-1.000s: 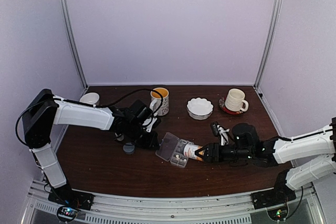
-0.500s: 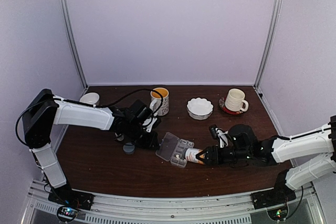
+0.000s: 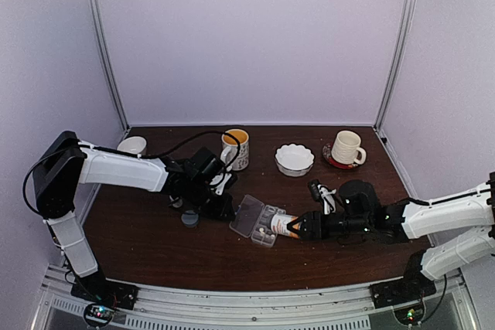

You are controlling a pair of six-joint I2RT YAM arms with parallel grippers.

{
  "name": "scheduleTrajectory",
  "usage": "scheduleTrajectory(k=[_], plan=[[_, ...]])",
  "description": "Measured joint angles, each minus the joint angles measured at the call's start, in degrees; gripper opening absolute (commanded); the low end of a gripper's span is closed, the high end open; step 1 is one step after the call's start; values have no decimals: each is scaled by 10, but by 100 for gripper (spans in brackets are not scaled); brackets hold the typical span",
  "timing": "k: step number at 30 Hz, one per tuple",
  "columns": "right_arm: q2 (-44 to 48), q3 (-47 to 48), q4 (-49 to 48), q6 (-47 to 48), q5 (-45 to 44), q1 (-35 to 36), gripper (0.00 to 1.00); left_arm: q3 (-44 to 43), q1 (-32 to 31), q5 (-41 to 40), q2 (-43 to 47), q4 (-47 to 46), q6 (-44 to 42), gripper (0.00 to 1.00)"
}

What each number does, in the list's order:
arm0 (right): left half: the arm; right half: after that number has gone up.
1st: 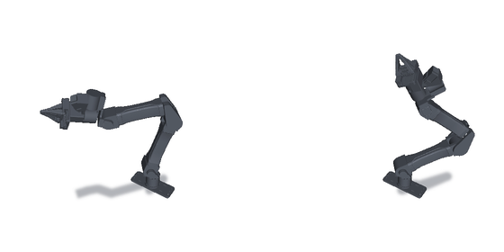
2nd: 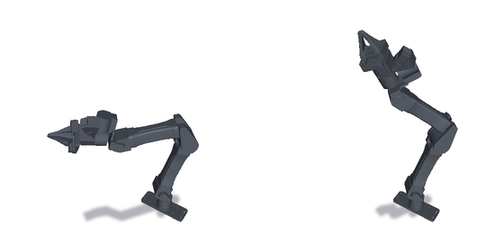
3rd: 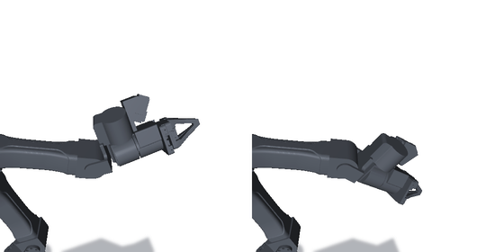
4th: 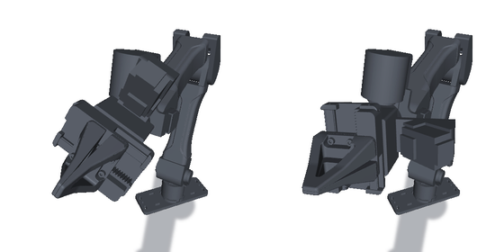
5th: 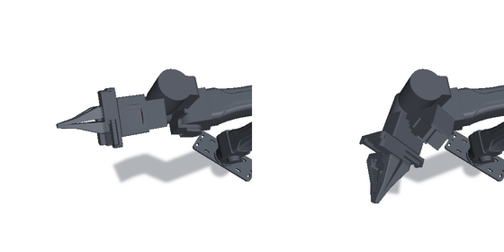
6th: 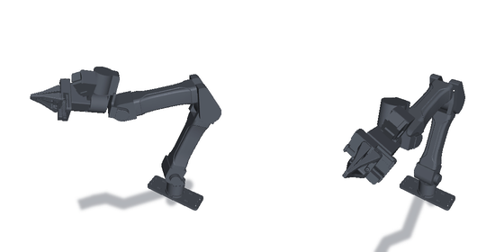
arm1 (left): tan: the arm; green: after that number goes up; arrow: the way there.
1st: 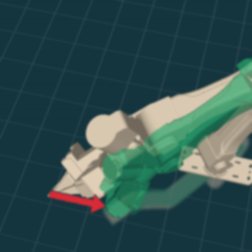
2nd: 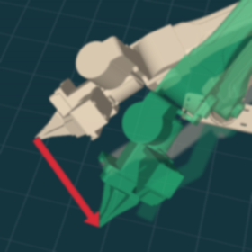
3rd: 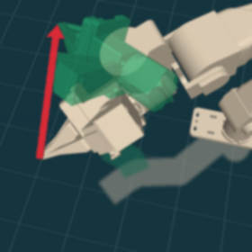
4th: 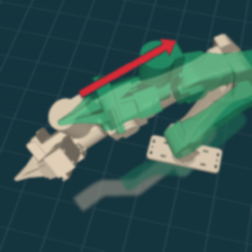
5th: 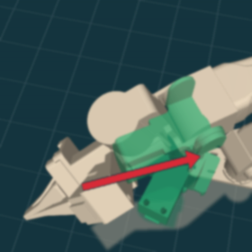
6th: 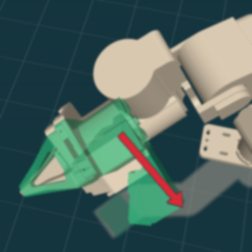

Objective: Sort the pills into containers
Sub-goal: Pour the pill into the compartment of the pill container.

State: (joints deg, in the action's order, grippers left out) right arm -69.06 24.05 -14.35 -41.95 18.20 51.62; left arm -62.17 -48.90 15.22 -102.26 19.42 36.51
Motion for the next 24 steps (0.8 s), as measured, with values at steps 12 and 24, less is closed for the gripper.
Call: scheduleTrajectory(k=[12, 24], plan=[[-26, 27, 69, 22, -2, 0, 0, -1, 0, 0, 0, 0, 0, 12], [28, 31, 48, 17, 3, 0, 0, -1, 0, 0, 0, 0, 0, 12]])
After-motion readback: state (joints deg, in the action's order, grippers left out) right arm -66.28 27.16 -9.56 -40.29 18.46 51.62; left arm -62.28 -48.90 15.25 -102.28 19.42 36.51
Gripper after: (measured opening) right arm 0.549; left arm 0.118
